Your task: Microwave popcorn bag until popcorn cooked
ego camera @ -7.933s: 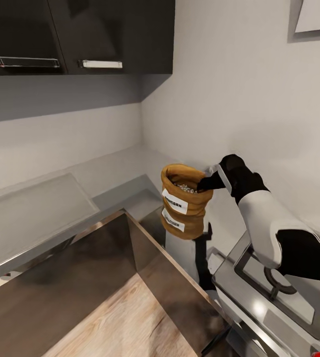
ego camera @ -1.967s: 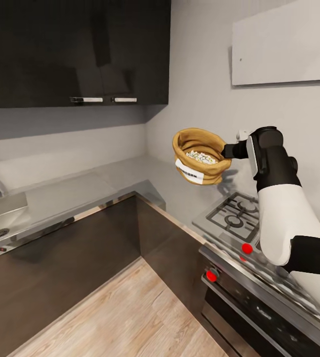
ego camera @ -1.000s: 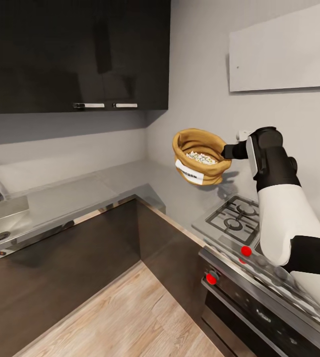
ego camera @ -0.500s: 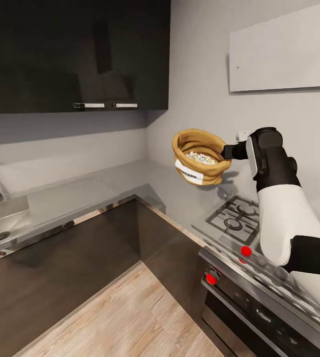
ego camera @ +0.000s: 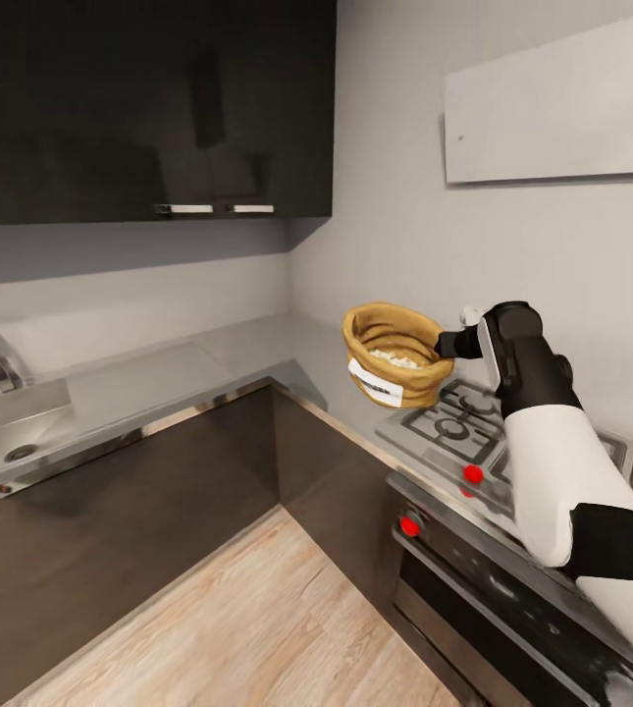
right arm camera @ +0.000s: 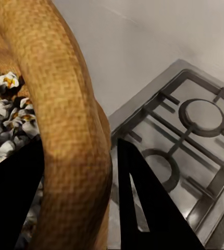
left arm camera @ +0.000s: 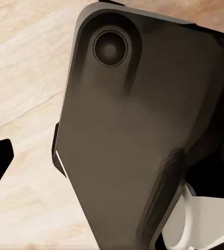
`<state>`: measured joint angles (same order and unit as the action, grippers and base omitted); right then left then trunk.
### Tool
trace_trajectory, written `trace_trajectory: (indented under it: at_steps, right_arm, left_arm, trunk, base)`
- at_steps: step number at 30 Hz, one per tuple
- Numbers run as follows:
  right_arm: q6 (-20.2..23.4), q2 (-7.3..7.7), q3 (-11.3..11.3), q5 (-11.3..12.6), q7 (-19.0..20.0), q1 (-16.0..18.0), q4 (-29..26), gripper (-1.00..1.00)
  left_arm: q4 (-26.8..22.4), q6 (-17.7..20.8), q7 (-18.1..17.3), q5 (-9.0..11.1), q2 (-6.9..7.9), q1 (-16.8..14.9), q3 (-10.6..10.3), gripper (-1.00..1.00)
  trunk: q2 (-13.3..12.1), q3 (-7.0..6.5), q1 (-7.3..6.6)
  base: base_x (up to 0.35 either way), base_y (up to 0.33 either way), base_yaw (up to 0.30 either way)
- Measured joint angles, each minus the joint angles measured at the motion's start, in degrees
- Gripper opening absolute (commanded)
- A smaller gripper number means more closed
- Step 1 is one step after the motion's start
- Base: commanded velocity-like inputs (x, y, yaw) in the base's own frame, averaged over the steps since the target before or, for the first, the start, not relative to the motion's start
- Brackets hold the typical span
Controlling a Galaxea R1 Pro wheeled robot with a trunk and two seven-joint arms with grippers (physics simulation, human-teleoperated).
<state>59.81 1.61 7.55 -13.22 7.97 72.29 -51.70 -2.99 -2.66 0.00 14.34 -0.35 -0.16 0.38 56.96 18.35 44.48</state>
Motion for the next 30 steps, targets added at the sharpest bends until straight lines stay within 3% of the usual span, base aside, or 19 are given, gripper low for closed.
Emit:
trace_trajectory:
  at_steps: [11, 13, 30]
  right_arm:
    - [0.0, 0.00, 0.0, 0.3, 0.0, 0.0, 0.1, -1.00]
    - [0.0, 0.00, 0.0, 0.1, 0.0, -1.3, 0.1, -1.00]
    - [0.0, 0.64, 0.0, 0.2, 0.0, -2.0, 0.1, -1.00]
  left_arm:
    - [-0.1, 0.0, 0.0, 0.0, 0.00, 0.0, 0.0, 1.00]
    - [-0.1, 0.0, 0.0, 0.0, 0.00, 0.0, 0.0, 1.00]
    - [0.0, 0.0, 0.0, 0.1, 0.01, 0.0, 0.1, 1.00]
  trunk:
    - [0.0, 0.00, 0.00]
    - [0.0, 0.00, 0.00]
    - [0.0, 0.00, -0.01]
  base:
    - [-0.345, 0.000, 0.000]
    - [-0.333, 0.086, 0.000]
    - [-0.269, 0.221, 0.000]
